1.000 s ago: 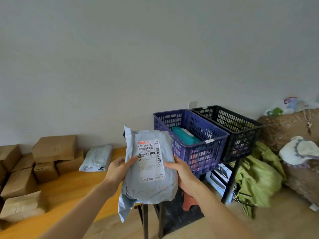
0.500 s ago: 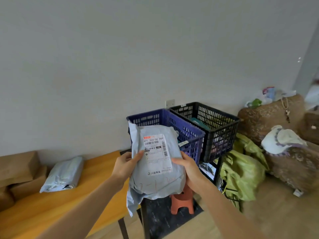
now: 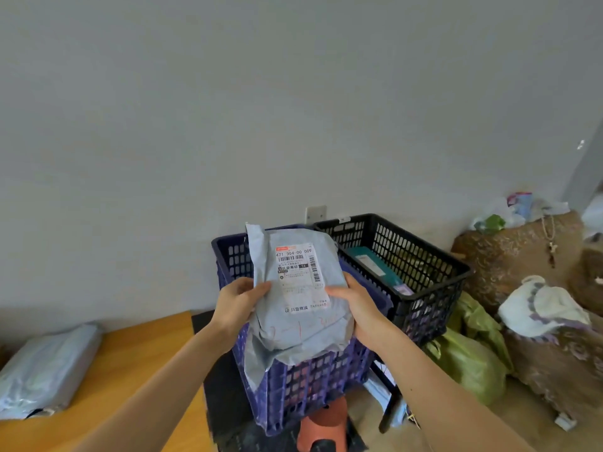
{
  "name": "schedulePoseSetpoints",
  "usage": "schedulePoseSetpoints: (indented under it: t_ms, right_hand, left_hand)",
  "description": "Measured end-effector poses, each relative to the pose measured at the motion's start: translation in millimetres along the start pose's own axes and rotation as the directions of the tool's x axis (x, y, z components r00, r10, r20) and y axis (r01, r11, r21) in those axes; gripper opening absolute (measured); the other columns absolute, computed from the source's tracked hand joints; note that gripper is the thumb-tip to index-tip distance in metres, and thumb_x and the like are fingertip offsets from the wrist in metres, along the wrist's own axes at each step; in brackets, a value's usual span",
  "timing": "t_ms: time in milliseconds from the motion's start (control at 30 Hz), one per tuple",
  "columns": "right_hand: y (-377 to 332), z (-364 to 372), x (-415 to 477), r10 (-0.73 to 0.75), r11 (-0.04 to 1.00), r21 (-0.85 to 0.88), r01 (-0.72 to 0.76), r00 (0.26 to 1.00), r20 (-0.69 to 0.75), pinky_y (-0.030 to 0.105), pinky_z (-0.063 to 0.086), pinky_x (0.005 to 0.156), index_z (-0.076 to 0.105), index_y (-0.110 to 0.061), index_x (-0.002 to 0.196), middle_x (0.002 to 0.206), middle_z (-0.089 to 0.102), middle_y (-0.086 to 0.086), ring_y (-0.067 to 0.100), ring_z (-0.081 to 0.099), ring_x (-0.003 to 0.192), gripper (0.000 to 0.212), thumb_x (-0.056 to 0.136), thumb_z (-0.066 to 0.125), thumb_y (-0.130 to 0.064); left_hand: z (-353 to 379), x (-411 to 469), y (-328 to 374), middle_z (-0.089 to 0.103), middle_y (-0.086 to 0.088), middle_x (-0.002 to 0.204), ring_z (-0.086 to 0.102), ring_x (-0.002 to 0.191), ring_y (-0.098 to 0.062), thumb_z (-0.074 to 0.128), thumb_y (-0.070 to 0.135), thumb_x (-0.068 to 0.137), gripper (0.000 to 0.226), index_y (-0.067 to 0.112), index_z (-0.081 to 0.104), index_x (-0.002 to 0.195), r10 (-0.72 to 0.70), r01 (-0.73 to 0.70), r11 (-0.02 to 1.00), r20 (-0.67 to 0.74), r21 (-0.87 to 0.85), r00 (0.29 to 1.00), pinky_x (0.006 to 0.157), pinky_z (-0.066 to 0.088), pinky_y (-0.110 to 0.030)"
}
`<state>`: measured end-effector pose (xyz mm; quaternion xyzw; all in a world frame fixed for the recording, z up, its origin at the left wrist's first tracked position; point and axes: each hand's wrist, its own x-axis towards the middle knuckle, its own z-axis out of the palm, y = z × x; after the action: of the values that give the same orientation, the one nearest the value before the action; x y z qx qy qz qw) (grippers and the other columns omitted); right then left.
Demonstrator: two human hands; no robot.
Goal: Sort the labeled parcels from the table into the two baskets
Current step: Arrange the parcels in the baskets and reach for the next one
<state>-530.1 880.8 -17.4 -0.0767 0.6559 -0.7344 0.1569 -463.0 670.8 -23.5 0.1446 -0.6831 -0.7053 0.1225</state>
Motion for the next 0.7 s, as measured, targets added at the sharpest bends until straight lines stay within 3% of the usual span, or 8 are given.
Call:
schedulePoseSetpoints:
  t_ms: [300, 467, 700]
  right_hand:
    - [6, -5, 91, 0.064, 0.996, -0.066, -0.059, 0.995, 0.077, 0.04, 0.052, 0.086, 0.053, -0.014, 0.124, 0.115, 0.067, 0.01, 0.028, 0.065, 0.102, 0.037, 0.088, 0.06, -0.008]
    - [16, -8, 156, 0.121, 0.992, -0.061, -0.114, 0.984, 0.128, 0.035, 0.053, 0.074, 0.055, -0.014, 0.12, 0.11, 0.069, 0.008, 0.025, 0.068, 0.096, 0.035, 0.086, 0.064, -0.01]
    - [40, -14, 244, 0.249, 0.964, -0.166, -0.209, 0.93, 0.271, 0.033, 0.053, 0.073, 0.056, -0.018, 0.117, 0.106, 0.071, 0.006, 0.024, 0.068, 0.094, 0.028, 0.089, 0.061, -0.013]
  left_hand:
    - [18, 65, -14, 0.071, -0.01, 0.096, 0.068, 0.091, -0.027, 0.064, 0.028, 0.091, 0.02, 0.008, 0.066, 0.094, -0.115, 0.114, 0.993, -0.131, -0.014, 0.985, 0.086, 0.056, -0.041]
    - [24, 115, -23, 0.071, -0.011, 0.088, 0.069, 0.082, -0.026, 0.064, 0.029, 0.09, 0.024, 0.005, 0.067, 0.09, -0.141, 0.147, 0.989, -0.231, 0.009, 0.963, 0.071, 0.058, -0.036]
    - [40, 173, -40, 0.071, -0.013, 0.097, 0.069, 0.089, -0.03, 0.057, 0.026, 0.094, 0.02, 0.008, 0.064, 0.095, -0.276, 0.303, 0.953, -0.339, 0.028, 0.899, 0.085, 0.056, -0.046]
